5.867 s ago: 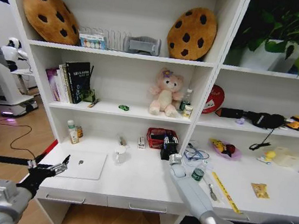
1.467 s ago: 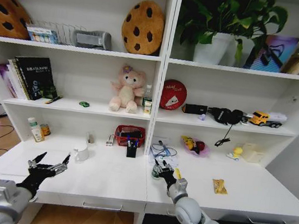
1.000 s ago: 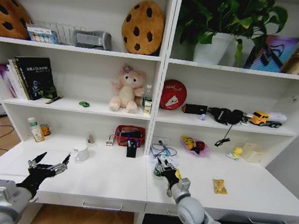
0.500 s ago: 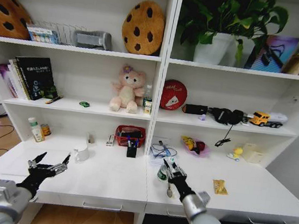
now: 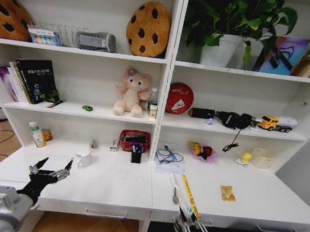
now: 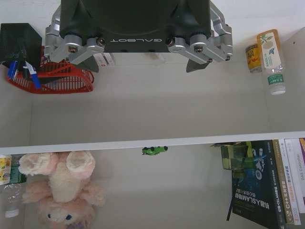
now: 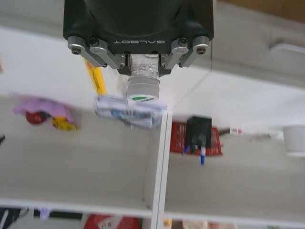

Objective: Organize the objects on the table.

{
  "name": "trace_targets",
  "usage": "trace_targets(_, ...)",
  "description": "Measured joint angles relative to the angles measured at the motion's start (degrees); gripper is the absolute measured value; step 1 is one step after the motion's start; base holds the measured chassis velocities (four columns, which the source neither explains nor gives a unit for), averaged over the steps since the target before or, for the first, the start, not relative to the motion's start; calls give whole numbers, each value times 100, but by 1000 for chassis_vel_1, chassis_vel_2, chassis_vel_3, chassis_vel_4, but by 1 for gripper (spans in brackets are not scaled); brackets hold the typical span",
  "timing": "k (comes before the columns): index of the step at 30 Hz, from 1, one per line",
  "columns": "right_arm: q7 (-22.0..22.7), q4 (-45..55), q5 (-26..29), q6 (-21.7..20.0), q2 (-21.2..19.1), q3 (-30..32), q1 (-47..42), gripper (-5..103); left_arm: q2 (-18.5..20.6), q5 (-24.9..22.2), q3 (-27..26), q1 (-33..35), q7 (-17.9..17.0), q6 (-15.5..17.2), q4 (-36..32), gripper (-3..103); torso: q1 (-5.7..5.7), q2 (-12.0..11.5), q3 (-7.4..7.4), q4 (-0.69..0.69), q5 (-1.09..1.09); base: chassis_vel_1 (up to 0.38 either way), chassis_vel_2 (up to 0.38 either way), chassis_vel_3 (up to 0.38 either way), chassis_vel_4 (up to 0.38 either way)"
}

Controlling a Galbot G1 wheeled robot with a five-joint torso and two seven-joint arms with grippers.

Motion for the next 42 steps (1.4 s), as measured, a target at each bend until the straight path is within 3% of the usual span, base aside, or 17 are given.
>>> trace_targets(8, -71, -1545, 358, 111, 39, -82, 195, 27, 0, 0, 0, 0, 0, 0, 0, 100, 0, -1, 0, 0, 1, 0, 0, 0, 0)
trace_targets(10, -301, -2514, 697, 118, 33, -264, 754, 27, 0, 0, 0, 0, 0, 0, 0, 100, 1, -1, 0, 0, 1, 0, 0, 0, 0)
trace_targets(15, -613, -3750, 707, 174, 111, -492, 1520, 27, 0, 0, 0, 0, -1, 0, 0, 100, 1, -2, 1, 1, 3, 0, 0, 0, 0)
trace_targets(19, -1158, -4627, 673, -56, 606, -583, 2247, 27, 0, 0, -1, 0, 0, 0, -1, 100, 1, -1, 1, -2, 1, 0, 0, 0, 0)
trace_targets(22, -1224, -4842, 666, -146, 761, -659, 2491, 27, 0, 0, 0, 0, 0, 0, 0, 100, 1, -2, 1, -1, 0, 0, 0, 0, 0)
trace_targets(27, -1368, -5509, 1092, -649, 1256, -1125, 3544, 27, 0, 0, 0, 0, -1, 0, 0, 100, 1, -2, 1, 0, -1, 0, 0, 0, 0)
trace_targets(32, -1487, -6198, 768, -679, 1624, -1224, 4271, 27, 0, 0, 0, 0, -1, 0, 0, 100, 2, -2, 2, 1, -1, 0, 0, 0, 0)
trace_targets(37, -1519, -6954, 474, -424, 1935, -1326, 4924, 27, 0, 0, 0, 0, 0, 0, 0, 100, 2, -2, 2, 0, -3, 0, 0, 0, 0)
trace_targets(40, -1478, -7959, -76, 362, 2309, -1208, 5491, 27, 0, 0, 0, 0, 0, 1, 0, 100, 2, -2, 2, 1, 0, 0, 0, 0, 0)
trace_targets(42, -1468, -8247, -153, 565, 2386, -1190, 5659, 27, 0, 0, 0, 0, 1, 1, 0, 100, 2, -2, 2, 1, -2, 0, 0, 0, 0)
